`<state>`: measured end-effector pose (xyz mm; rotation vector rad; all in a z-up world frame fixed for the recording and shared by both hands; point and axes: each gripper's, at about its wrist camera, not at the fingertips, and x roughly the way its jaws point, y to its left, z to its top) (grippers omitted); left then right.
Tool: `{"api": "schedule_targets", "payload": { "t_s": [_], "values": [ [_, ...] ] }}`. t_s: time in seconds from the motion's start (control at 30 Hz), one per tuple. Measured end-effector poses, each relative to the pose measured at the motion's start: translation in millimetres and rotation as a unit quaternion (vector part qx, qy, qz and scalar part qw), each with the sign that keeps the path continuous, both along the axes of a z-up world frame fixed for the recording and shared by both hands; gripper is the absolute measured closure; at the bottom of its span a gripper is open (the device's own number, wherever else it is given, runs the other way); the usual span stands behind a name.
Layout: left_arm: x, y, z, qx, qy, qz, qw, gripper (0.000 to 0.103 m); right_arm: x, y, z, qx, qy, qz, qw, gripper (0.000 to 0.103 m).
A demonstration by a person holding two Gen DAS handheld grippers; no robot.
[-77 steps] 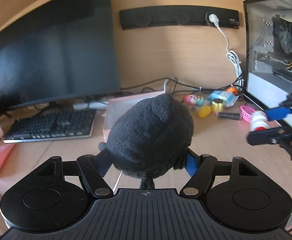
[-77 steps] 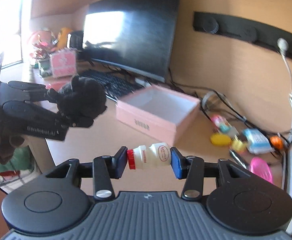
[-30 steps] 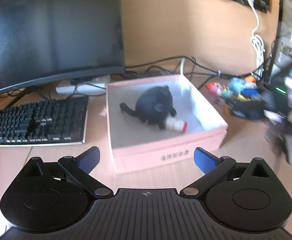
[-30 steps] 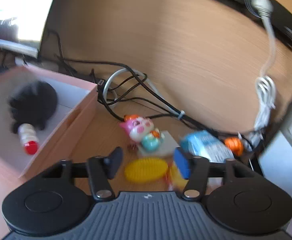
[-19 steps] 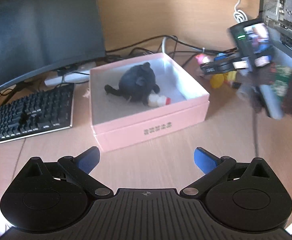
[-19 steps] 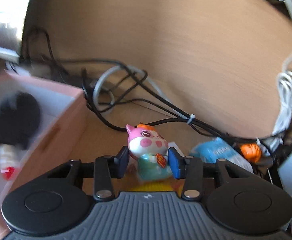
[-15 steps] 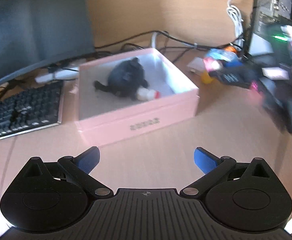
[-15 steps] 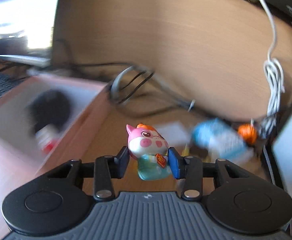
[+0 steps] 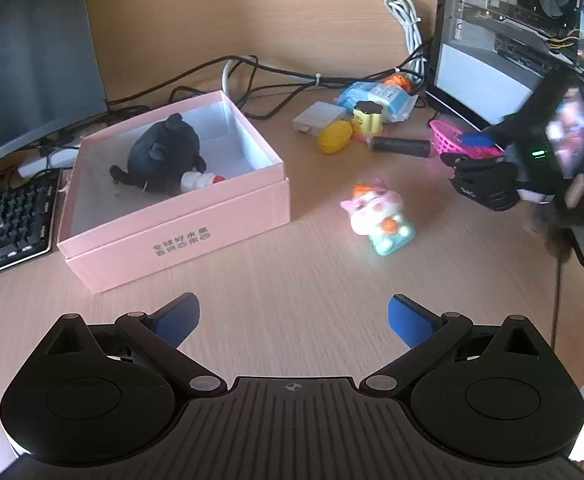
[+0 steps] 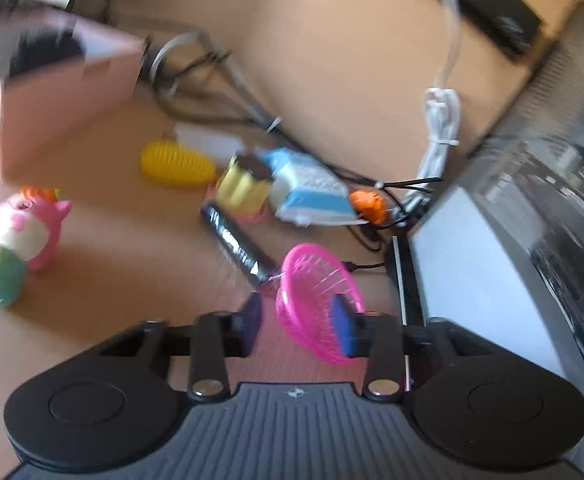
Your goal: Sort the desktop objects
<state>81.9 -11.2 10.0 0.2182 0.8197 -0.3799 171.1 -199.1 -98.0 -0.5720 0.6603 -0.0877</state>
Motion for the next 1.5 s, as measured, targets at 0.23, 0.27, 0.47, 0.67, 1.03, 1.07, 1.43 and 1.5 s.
{"api": "schedule_targets", "payload": {
  "t_s": [0.23, 0.27, 0.47, 0.67, 1.03, 1.07, 1.43, 1.5],
  "values": [
    [-17.6, 20.4, 4.7, 0.001, -0.009, 0.05, 0.9987, 0.0, -31.5, 20.5, 73.6, 0.107, -0.064, 0.059, 0.99, 0.098],
    [-18.8, 24.7, 3.8, 0.001, -0.008, 0.061, 0.9981, 0.0, -41.0, 24.6, 90.6, 0.137, -0.074, 0.076, 0.985, 0.098],
    [-24.3, 35.8, 0.7, -0.012, -0.002, 0.089, 0.996, 0.0, -49.3, 23.3, 126.7, 0.416, 0.007, 0.143, 0.898, 0.097],
    [-21.1, 29.0, -4.8, -0.004, 0.004, 0.08, 0.9968, 0.0, -22.7, 36.8, 91.5, 0.531, 0.07, 0.146, 0.832, 0.09],
    [17.1, 59.4, -13.0, -0.018, 0.022, 0.08, 0.9964, 0.0, 49.7, -8.4, 90.3, 0.241, -0.08, -0.031, 0.967, 0.076],
    [19.9, 64.4, -11.6, -0.023, 0.021, 0.085, 0.9959, 0.0, 64.4, -16.4, 85.1, 0.217, -0.092, -0.063, 0.97, 0.075],
    [38.5, 122.5, 14.6, -0.045, -0.012, 0.125, 0.991, 0.0, 204.8, -71.4, 29.5, 0.162, -0.051, -0.192, 0.966, 0.072],
    [39.4, 130.3, 15.0, -0.045, -0.011, 0.132, 0.9902, 0.0, 214.5, -74.2, 23.2, 0.139, -0.042, -0.197, 0.97, 0.072]
  ]
}}
